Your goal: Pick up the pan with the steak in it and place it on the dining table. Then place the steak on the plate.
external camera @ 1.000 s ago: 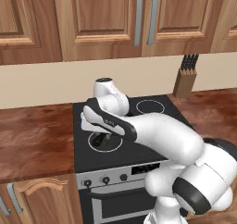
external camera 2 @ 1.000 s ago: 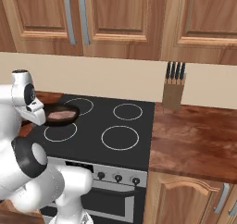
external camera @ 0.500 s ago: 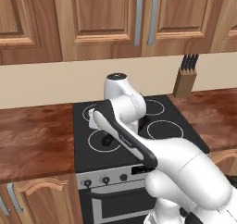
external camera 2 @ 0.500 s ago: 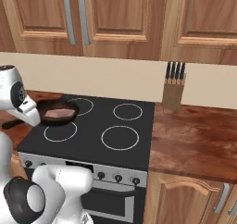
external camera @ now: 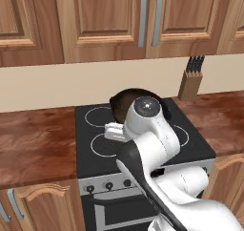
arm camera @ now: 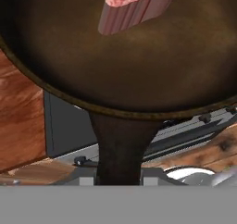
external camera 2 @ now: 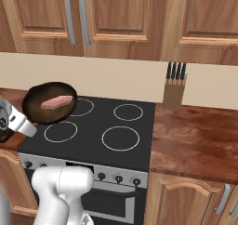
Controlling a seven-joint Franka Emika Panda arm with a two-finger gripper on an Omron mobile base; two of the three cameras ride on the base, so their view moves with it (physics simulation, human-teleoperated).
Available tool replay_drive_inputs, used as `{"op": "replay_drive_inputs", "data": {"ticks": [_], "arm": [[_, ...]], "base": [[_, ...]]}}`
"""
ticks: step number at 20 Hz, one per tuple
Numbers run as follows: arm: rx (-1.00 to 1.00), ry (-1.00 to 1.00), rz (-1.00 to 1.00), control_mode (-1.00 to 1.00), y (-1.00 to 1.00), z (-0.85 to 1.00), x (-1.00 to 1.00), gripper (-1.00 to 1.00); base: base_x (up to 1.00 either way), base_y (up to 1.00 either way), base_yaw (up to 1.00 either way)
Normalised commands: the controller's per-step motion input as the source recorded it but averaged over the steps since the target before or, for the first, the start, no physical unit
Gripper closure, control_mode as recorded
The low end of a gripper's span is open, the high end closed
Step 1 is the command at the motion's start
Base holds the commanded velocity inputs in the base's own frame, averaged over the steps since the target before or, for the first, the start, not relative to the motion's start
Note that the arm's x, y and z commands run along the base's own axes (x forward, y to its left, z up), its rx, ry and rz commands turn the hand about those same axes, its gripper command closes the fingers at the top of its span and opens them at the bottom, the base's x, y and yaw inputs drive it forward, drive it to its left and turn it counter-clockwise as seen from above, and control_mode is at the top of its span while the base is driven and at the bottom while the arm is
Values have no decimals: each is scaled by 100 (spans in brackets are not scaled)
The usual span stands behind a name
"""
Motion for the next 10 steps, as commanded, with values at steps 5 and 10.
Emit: {"op": "replay_drive_inputs", "data": {"ticks": [5, 10], "arm": [[1, -18, 1, -100, -17, 4, -25, 100], [0, 0, 0, -100, 0, 0, 0, 100]], "base": [[0, 0, 0], [0, 0, 0]]}}
